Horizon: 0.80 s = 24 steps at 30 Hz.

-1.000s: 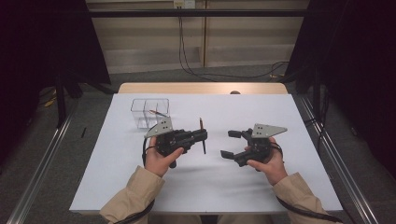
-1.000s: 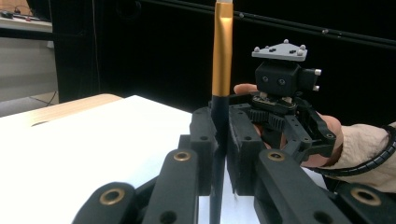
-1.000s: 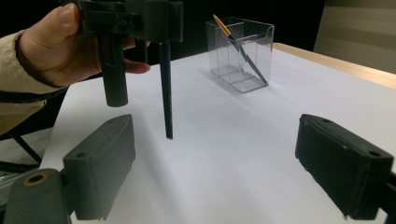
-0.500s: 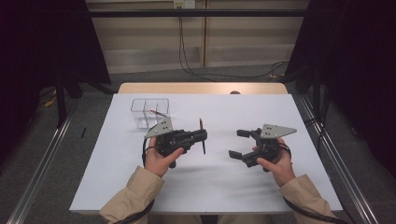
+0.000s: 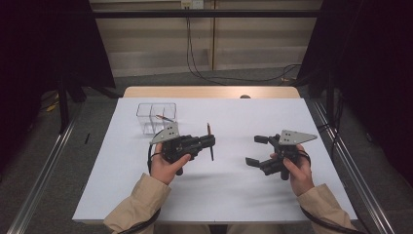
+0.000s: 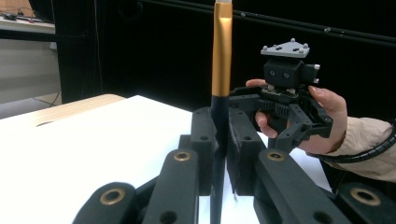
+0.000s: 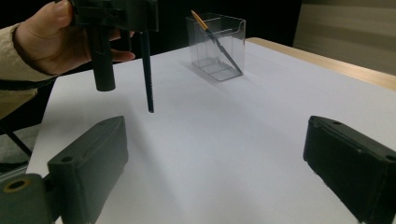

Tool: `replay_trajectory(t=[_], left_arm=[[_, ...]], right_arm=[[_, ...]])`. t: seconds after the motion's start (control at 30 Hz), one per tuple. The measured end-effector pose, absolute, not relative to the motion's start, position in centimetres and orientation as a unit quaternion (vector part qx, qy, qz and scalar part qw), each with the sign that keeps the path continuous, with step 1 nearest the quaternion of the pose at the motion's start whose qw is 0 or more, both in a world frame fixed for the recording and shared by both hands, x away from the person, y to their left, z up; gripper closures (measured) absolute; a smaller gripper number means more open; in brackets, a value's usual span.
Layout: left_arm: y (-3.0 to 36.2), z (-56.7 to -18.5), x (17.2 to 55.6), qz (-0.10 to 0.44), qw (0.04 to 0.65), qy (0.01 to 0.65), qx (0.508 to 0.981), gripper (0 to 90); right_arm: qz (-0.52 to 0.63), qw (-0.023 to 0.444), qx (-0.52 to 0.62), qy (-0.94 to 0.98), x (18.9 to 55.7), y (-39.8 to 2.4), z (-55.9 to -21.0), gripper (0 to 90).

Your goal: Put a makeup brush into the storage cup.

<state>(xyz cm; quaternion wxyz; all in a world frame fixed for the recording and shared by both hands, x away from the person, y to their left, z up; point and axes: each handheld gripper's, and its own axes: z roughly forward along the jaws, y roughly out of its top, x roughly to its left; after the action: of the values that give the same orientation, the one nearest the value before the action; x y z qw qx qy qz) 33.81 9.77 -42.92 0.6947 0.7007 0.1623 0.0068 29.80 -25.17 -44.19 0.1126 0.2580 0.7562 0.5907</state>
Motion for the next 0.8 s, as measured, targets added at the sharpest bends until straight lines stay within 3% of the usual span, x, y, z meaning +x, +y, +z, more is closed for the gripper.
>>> replay_trajectory(t=[0.8], left_arm=[[10.0, -42.9, 33.8, 0.011, 0.691, 0.167, 0.704, 82.7]], right_arm=[[0.581, 0.129, 0.267, 0.758, 28.8, -27.6, -44.2, 5.7]])
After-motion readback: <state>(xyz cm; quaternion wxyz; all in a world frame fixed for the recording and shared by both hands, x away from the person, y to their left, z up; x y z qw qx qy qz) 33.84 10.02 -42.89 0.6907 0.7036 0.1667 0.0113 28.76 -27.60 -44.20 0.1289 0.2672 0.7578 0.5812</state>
